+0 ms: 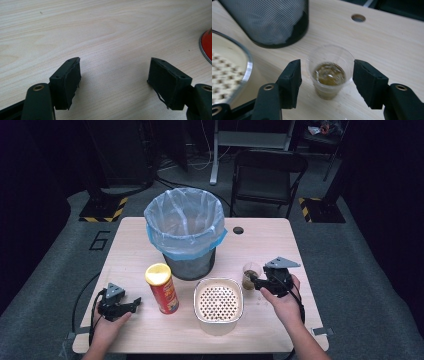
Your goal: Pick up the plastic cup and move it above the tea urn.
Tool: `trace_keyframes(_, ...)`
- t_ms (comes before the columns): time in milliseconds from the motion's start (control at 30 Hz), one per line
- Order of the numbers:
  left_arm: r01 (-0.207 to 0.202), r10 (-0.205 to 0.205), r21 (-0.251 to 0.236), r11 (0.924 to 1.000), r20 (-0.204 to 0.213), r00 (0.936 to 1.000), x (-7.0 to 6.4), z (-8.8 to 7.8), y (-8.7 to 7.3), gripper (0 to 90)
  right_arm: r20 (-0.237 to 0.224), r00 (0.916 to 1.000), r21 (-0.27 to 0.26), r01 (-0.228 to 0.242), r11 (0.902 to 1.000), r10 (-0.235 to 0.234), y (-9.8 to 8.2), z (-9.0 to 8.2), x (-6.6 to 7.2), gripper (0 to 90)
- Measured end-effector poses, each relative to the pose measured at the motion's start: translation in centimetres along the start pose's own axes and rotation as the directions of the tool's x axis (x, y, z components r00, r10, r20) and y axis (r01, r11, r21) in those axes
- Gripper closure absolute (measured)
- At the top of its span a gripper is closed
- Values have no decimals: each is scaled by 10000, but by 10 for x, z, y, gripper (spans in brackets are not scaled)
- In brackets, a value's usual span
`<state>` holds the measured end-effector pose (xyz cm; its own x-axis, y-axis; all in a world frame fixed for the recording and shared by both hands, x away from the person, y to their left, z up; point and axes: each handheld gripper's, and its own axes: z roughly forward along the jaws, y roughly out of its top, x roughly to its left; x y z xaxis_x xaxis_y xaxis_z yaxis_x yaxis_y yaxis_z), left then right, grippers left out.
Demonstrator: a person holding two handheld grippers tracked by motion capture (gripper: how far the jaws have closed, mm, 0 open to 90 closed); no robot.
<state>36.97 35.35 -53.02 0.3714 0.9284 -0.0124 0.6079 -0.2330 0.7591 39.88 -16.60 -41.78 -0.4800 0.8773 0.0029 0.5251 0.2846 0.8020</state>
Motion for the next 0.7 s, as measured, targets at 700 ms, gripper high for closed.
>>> trace_keyframes(700,-52,52,-10,10000,5,10000,1,1,1,258,341,9994,518,-25,9987,8,-20,55,6,227)
